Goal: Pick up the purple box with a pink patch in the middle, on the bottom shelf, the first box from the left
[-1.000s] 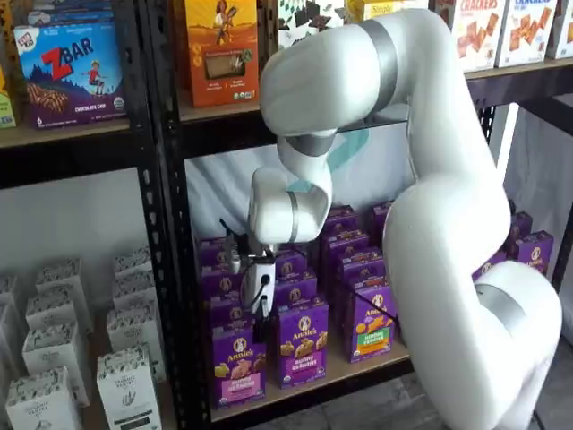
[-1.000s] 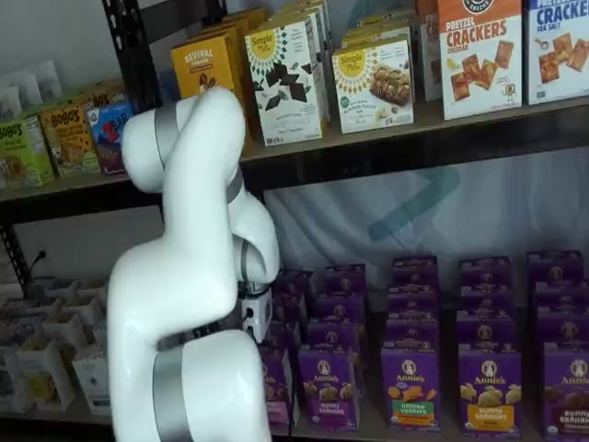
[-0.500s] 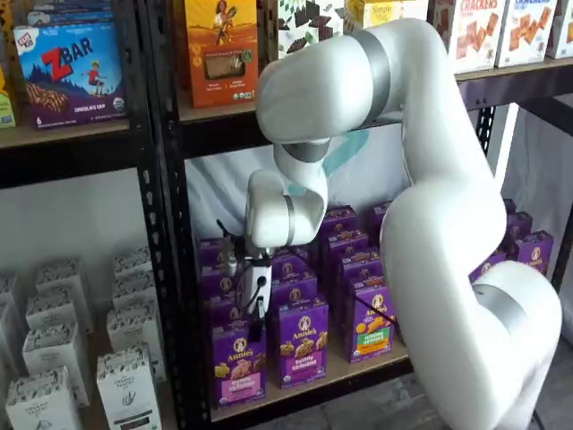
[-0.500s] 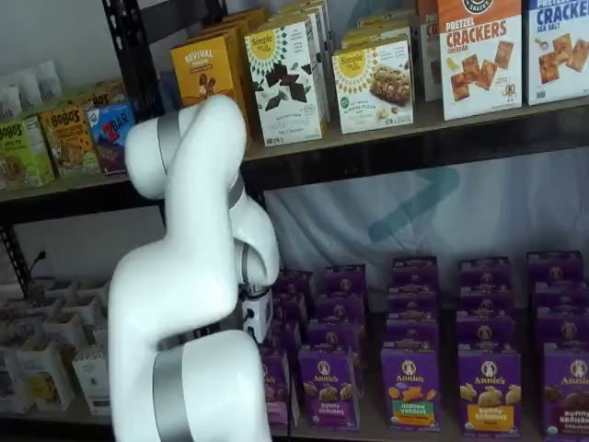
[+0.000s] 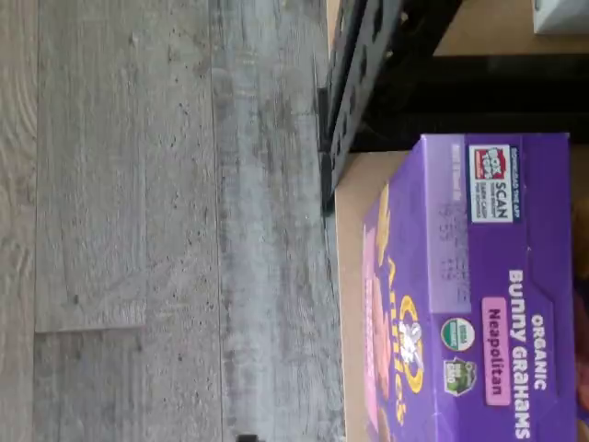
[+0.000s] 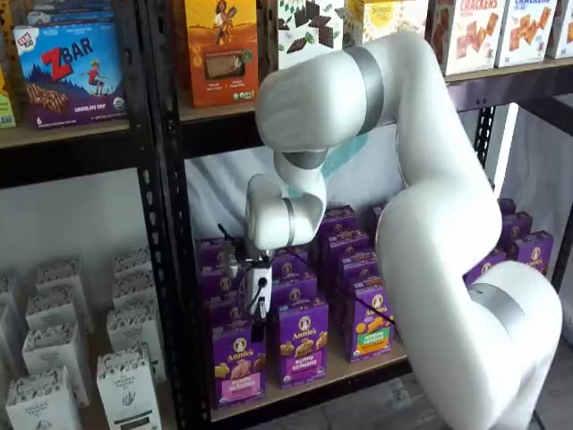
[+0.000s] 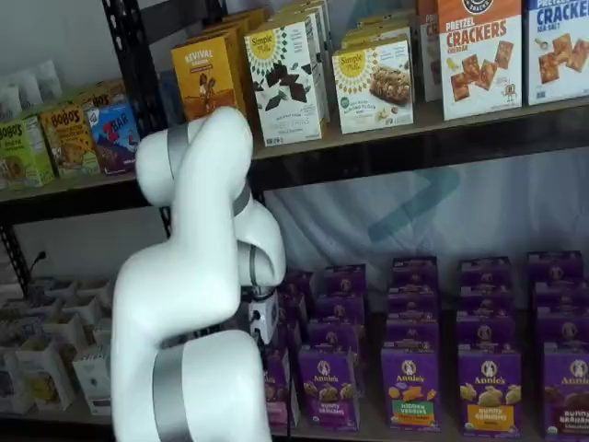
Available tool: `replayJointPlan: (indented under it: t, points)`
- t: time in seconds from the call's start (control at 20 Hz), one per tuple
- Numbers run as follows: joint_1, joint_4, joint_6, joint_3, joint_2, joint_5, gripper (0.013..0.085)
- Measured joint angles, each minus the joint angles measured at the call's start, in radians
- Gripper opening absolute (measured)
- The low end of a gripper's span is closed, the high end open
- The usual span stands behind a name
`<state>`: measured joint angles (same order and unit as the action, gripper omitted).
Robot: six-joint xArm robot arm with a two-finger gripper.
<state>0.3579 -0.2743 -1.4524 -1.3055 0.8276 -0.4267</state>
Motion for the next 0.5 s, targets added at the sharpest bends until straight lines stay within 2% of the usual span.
replayJointPlan:
  t: [0.5]
  points:
    - [-0.011,0.039,0.026,-0.103,0.087,-0.028,0.0850]
